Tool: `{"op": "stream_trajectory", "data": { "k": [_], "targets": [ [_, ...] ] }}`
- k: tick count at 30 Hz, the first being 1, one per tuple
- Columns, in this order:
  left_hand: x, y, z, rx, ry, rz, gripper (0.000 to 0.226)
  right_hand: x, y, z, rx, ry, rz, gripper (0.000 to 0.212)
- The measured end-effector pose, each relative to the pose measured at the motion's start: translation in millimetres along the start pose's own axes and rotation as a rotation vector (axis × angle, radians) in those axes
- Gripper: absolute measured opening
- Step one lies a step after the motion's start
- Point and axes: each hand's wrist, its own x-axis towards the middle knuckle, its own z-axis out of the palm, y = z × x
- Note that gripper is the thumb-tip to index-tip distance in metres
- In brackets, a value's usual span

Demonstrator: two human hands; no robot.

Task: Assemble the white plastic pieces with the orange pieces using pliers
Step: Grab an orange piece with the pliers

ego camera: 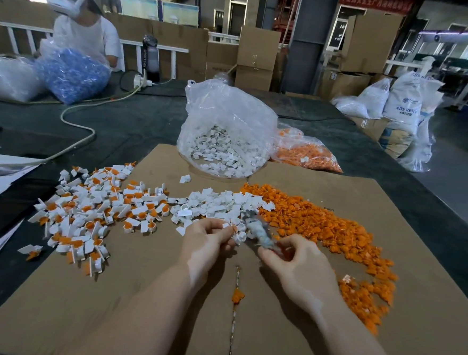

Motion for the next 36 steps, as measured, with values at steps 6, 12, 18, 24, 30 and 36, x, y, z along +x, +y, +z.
{"op": "stream_trajectory", "data": {
  "k": [6,12,18,24,30,36],
  "targets": [
    [-6,-5,-2,0.335,-0.033,0.167,0.013,13,24,-1,-0.506,0.249,-0.034,0.049],
    [-9,-3,-3,0.549,-0.075,0.306,0.021,24,36,-1,-0.655,0.255,0.006,0.06],
    [-6,-5,-4,0.592,-0.092,0.295,0.025,16,15,17,-0.392,0.288,-0.314,0.041],
    [-7,-5,-8,0.566,-0.143,0.264,0.028,6,-3,41,0.04,0.262,-0.556,0.014],
    [-10,-9,-7,0.613,-0.196,0.348,0.037,5,1,46,0.143,0.292,-0.497,0.007],
    [-12,-11,-6,0.687,-0.182,0.407,0.03,4,2,45,0.138,0.254,-0.486,0.009]
  ]
}}
